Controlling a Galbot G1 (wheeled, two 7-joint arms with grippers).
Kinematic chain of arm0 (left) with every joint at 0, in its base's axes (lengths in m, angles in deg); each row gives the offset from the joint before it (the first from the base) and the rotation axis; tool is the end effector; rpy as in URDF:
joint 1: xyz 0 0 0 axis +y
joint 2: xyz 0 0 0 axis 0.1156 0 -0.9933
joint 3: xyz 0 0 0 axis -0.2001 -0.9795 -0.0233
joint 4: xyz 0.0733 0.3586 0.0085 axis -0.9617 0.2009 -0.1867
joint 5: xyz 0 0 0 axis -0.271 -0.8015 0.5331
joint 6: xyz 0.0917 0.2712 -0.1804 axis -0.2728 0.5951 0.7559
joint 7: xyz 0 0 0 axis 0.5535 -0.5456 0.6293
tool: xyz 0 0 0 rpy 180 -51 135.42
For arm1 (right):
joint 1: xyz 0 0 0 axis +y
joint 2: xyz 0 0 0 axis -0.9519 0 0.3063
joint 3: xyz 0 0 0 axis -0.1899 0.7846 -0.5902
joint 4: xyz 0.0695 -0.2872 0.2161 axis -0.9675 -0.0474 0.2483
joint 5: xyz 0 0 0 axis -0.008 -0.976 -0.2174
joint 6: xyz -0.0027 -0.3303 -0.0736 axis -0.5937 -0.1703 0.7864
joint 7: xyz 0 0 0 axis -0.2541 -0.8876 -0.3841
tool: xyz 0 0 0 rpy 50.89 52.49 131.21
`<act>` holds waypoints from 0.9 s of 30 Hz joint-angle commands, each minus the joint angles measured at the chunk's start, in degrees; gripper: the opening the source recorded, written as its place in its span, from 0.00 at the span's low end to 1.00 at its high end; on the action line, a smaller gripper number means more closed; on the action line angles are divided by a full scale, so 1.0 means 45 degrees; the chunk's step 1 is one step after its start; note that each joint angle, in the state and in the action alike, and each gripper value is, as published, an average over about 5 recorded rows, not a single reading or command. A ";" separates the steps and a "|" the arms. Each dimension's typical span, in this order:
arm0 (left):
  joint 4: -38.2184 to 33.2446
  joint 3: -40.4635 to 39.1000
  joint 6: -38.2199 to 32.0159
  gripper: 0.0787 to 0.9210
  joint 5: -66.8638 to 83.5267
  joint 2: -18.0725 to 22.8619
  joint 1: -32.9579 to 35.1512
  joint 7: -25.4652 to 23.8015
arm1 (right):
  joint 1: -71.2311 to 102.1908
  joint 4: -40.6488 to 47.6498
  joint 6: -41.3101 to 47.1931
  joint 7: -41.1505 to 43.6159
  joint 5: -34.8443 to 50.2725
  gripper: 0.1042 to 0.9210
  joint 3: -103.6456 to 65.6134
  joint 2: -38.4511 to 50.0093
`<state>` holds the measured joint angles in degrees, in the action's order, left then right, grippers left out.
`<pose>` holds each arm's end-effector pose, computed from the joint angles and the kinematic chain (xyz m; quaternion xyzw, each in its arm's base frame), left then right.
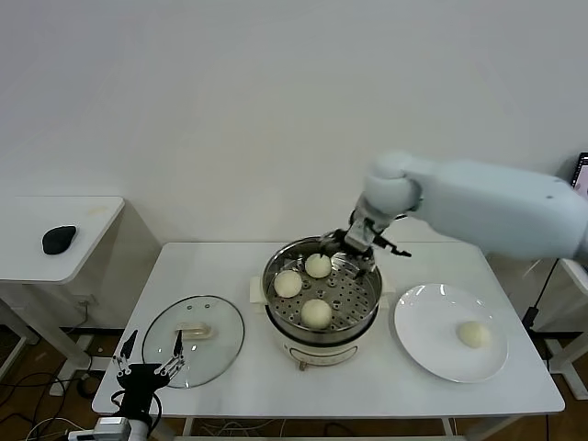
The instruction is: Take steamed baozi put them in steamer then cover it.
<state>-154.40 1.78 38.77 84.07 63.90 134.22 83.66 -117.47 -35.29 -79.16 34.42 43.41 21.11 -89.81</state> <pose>0.1194 0.0787 -0.3217 0.0391 -0.9953 -0.0679 0.0571 0.5162 0.0095 -0.0109 0.6140 -0.3162 0.7128 0.1221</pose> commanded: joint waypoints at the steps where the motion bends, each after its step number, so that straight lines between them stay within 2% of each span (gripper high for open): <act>1: 0.0023 -0.0120 0.0002 0.88 0.0002 -0.0202 -0.0082 -0.0010 | -0.0583 -0.1358 0.5262 0.0306 0.1697 0.88 -0.0244 0.4590; 10: 0.0196 -0.0249 -0.0045 0.88 0.0019 -0.0403 -0.0134 -0.0023 | 0.2023 -0.0721 0.4708 0.0329 -0.0440 0.88 -0.1521 0.7007; 16: 0.0234 -0.0262 -0.0030 0.88 0.0009 -0.0444 -0.0204 -0.0021 | 0.6244 -0.0030 0.3961 0.0287 -0.2120 0.88 -0.5129 0.7866; 20: 0.0244 -0.0244 -0.0012 0.88 -0.0013 -0.0473 -0.0172 -0.0030 | 0.9225 0.0422 0.3748 0.0162 -0.2742 0.88 -0.7529 0.7954; 27: 0.0235 -0.0198 0.0025 0.88 -0.0117 -0.0406 -0.0096 -0.0036 | 1.1625 0.1480 0.3559 -0.0033 -0.3482 0.88 -0.9714 0.7117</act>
<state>-153.35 0.87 38.82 83.76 61.98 133.59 83.55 -89.15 -34.14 -62.48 34.88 35.00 -2.55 -59.55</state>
